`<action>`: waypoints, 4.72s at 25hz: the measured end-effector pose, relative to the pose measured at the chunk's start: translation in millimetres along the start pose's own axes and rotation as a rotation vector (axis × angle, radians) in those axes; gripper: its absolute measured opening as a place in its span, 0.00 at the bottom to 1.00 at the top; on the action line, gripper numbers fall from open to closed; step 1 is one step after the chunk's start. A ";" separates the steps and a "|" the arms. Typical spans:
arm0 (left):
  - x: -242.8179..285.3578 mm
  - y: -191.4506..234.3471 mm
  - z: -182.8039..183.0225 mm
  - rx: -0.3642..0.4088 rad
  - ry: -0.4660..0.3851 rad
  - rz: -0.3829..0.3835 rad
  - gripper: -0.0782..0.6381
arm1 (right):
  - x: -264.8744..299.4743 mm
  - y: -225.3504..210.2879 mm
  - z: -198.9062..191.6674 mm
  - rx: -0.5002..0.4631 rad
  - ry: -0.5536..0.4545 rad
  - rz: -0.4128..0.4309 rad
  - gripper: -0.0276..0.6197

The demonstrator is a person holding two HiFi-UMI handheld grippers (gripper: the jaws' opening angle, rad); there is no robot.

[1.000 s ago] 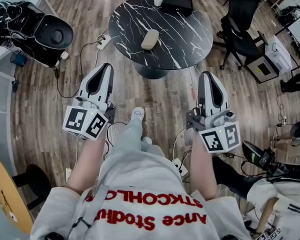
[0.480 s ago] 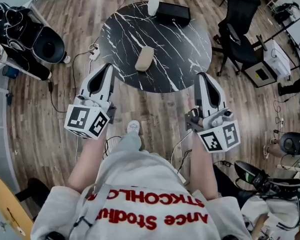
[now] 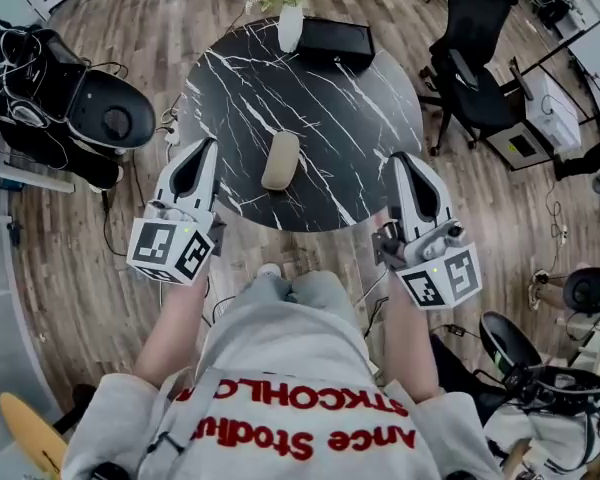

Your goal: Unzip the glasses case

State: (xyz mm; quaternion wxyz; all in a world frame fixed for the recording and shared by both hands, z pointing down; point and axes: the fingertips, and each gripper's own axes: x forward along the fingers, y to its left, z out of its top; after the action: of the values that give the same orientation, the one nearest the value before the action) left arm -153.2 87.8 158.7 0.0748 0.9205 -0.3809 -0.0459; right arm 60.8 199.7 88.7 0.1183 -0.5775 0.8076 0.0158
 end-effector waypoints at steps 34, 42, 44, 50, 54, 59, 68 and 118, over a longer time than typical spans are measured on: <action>183.2 60.7 -196.7 -0.044 0.385 0.057 0.12 | 167.3 -124.0 -272.0 -0.052 0.559 0.754 0.07; 172.4 30.5 -281.1 -0.021 0.638 -0.213 0.12 | 117.7 -83.4 -402.7 -0.293 0.857 1.127 0.10; 168.5 24.1 -296.8 -0.006 0.701 -0.260 0.12 | 107.1 -81.7 -426.5 -0.350 0.927 1.211 0.24; 159.0 8.5 -324.3 0.057 0.835 -0.376 0.12 | 100.4 -86.3 -457.1 -0.488 1.022 1.356 0.32; 155.7 9.6 -330.5 0.066 0.858 -0.393 0.12 | 104.1 -80.1 -460.3 -0.512 1.030 1.408 0.34; 156.6 9.4 -329.3 0.084 0.860 -0.402 0.12 | 104.4 -76.9 -461.6 -0.497 1.061 1.405 0.32; 156.2 9.2 -329.6 0.079 0.846 -0.381 0.12 | 101.5 -78.4 -460.9 -0.438 1.088 1.320 0.29; 145.4 -0.3 -331.3 -0.020 0.849 -0.403 0.12 | 59.4 -78.8 -452.8 -0.184 1.068 0.958 0.24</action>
State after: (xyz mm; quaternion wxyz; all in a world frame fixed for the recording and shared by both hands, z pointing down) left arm -3.5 19.2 480.8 0.2226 0.9126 -0.1298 0.3175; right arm 38.3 44.9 524.9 -0.3614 -0.0968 0.9151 -0.1505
